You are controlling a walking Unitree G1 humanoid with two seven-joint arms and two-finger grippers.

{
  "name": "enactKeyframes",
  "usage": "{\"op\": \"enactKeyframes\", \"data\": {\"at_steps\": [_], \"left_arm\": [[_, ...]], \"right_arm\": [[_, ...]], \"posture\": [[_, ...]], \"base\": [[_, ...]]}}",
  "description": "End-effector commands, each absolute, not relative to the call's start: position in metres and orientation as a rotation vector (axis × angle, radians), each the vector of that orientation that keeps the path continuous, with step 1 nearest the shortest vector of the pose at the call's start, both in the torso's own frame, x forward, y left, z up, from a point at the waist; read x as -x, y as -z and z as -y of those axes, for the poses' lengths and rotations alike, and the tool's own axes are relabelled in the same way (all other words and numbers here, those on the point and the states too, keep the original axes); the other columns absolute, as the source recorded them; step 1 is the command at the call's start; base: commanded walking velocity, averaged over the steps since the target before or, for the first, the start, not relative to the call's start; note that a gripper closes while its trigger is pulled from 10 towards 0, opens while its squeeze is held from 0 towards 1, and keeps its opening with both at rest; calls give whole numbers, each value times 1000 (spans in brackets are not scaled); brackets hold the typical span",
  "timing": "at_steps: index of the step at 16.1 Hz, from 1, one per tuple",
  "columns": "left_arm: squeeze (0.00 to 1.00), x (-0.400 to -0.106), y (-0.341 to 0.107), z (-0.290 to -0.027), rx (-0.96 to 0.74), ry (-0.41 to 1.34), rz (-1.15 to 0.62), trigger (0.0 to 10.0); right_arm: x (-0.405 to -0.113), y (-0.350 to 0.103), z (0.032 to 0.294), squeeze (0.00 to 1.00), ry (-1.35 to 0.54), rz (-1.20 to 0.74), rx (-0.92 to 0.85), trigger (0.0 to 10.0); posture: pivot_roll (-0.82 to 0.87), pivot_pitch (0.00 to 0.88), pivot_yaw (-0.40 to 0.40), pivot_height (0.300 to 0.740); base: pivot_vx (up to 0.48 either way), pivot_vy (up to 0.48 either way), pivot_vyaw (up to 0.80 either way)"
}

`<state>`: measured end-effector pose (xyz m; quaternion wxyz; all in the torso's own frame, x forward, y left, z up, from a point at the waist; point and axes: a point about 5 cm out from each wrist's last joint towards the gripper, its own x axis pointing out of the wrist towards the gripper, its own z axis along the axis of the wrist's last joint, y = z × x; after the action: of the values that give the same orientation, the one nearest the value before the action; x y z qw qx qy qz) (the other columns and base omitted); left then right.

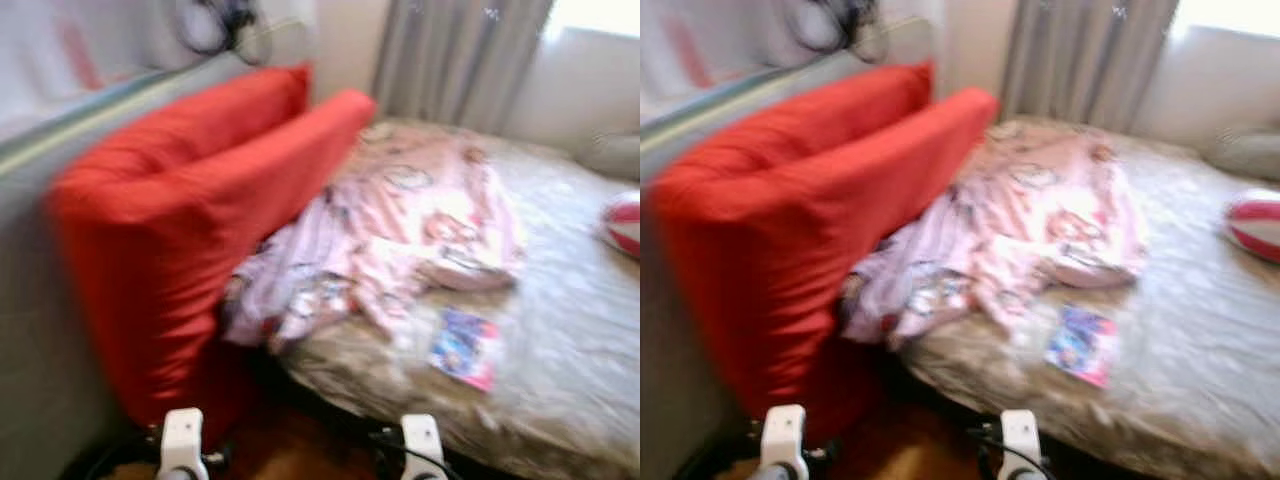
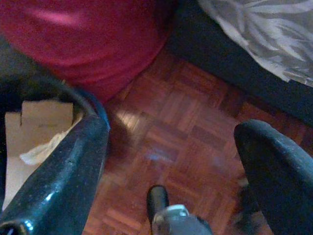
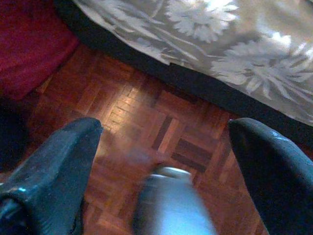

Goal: Clean up the room

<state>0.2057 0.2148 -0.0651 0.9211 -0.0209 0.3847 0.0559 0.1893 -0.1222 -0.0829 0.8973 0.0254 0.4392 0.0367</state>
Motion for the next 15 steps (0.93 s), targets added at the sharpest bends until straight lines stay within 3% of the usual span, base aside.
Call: {"op": "enactKeyframes", "data": {"at_steps": [1, 7, 12, 15], "left_arm": [[0, -204, 68, -206, 51, -94, -808, 10000], [0, -205, 68, -206, 44, -88, -807, 10000], [0, -207, 66, -206, 38, -83, -803, 10000], [0, -208, 66, -206, 43, -84, -799, 10000]], "right_arm": [[-189, 83, 131, 0, -52, -909, -36, 10000], [-188, 84, 132, 0, -45, -912, -37, 10000], [-187, 84, 131, 0, -41, -921, -44, 10000], [-189, 83, 131, 0, -40, -902, -45, 10000]], "posture": [[20, 0, -38, 740], [12, 0, -24, 740], [6, 0, -18, 740], [6, 0, -19, 740]], "base": [[0, -465, 0], [0, -456, 0], [0, -457, -651], [0, -456, 0]]}}
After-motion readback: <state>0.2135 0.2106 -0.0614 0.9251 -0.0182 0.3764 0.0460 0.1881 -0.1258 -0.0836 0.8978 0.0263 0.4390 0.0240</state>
